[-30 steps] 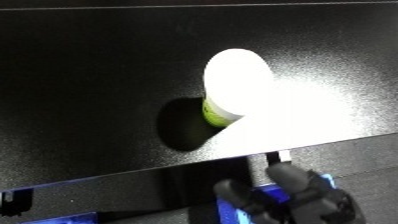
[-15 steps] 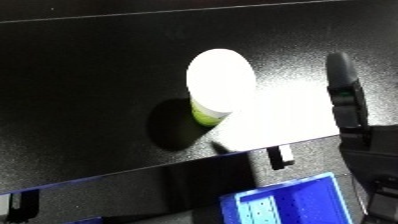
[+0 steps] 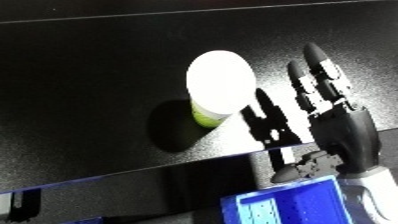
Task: Pick up the object and place it into the box
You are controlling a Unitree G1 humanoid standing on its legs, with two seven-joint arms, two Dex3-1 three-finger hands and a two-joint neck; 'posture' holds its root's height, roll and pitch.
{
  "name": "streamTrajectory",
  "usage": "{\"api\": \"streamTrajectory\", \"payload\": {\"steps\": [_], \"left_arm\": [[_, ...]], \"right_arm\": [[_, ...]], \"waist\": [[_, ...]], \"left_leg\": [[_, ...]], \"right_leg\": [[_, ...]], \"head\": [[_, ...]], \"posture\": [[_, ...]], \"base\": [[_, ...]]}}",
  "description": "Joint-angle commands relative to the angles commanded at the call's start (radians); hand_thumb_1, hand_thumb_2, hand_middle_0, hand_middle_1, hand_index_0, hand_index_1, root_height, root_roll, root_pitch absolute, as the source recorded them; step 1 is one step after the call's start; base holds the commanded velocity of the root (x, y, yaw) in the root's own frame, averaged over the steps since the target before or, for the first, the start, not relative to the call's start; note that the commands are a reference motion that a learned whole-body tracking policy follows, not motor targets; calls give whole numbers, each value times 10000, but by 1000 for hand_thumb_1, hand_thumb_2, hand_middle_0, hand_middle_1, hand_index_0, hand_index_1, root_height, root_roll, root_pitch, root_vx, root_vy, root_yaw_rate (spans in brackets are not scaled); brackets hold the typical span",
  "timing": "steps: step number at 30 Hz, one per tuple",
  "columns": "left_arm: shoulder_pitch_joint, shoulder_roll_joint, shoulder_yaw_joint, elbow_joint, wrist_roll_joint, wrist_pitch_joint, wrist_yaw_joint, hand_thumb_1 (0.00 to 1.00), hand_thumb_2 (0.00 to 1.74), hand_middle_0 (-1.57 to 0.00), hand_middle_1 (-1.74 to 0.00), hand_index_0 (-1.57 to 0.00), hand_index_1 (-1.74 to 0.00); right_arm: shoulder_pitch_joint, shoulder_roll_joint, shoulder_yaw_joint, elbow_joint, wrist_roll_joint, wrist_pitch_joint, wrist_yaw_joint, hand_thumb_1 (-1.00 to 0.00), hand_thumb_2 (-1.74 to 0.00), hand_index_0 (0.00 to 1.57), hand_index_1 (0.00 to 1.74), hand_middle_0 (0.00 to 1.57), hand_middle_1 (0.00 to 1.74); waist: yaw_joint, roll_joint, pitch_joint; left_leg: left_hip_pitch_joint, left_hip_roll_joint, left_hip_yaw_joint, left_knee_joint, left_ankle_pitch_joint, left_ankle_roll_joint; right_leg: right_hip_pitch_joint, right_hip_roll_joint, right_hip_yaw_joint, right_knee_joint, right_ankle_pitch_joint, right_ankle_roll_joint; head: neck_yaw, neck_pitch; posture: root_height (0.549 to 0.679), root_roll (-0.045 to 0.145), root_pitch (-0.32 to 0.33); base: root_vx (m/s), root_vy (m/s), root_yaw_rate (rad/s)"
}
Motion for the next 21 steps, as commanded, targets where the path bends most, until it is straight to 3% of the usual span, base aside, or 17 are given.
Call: {"api": "streamTrajectory", "payload": {"steps": [9, 21], "left_arm": [[-189, -69, -198, 108, 223, 121, -23, 0, 0, 0, 0, 0, 0], [-317, -117, -371, 60, 328, 385, 25, 0, 0, 0, 0, 0, 0]], "right_arm": [[-1251, 58, 758, 806, 106, 582, -467, 0, 0, 0, 0, 0, 0], [-2480, 351, 1447, 1199, 416, 1080, -482, 0, 0, 0, 0, 0, 0]], "waist": [[275, 124, -20], [542, 246, -69]], "left_leg": [[28, -88, -82, -3, 0, 11], [3, -175, -164, 3, 54, -9]], "right_leg": [[47, -95, -46, 58, -75, -64], [23, -144, -40, 143, -119, -121]], "head": [[428, -22], [728, -74]], "posture": [[619, 58, -2], [618, 62, -6]], "base": [[13, -10, 66], [17, 0, 59]]}}
